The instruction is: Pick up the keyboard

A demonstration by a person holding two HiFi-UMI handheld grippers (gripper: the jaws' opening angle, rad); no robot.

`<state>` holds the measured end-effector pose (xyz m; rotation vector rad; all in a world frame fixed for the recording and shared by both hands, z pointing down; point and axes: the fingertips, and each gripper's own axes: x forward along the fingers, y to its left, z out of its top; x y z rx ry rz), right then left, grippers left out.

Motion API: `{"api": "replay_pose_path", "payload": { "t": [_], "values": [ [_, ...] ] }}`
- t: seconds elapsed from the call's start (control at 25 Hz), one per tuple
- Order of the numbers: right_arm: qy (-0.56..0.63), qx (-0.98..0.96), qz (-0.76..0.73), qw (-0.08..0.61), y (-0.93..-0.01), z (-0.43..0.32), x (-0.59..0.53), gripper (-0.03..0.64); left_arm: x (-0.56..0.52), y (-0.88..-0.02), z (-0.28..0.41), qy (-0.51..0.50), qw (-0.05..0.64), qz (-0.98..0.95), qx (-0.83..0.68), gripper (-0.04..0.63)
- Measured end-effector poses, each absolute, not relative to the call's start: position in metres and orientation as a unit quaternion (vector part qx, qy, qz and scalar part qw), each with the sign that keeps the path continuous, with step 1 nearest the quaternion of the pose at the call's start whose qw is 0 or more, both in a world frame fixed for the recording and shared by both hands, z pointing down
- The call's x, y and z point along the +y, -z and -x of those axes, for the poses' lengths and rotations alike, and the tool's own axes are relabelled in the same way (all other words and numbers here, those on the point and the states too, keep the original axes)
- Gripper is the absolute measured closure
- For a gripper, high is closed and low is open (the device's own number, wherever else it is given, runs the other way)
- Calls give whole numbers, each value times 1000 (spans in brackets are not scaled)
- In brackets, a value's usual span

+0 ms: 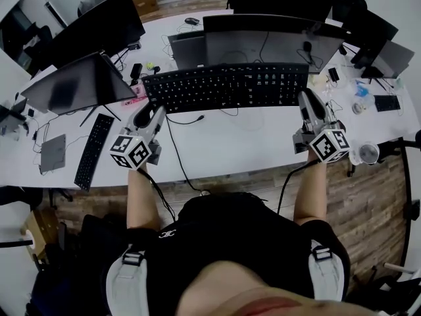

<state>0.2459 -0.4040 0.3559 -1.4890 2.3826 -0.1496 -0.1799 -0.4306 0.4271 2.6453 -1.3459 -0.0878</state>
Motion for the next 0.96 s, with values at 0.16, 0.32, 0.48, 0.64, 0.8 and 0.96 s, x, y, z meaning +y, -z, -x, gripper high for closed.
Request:
{"api": "replay_pose_path", "payload": {
  "t": [0.16, 0.32, 0.48, 0.64, 0.8, 0.96],
  "values": [
    [49, 835, 523, 161, -358, -247, -403, 526, -429, -426, 179, 29, 83, -888, -451, 399],
    [58, 833, 525, 165, -361, -248, -401, 526, -425, -425, 178, 26, 79, -888, -452, 400],
    [62, 832, 527, 164, -362, -248, -400, 526, -424, -422, 178, 24, 77, -888, -453, 399],
    [61, 833, 524, 167, -366, -250, -400, 526, -422, -423, 178, 21, 76, -888, -452, 399],
    [69, 831, 526, 166, -373, -251, -399, 526, -420, -426, 177, 15, 78, -888, -452, 399],
    [78, 828, 531, 162, -374, -249, -397, 526, -420, -427, 178, 12, 79, -889, -452, 399]
  ]
}}
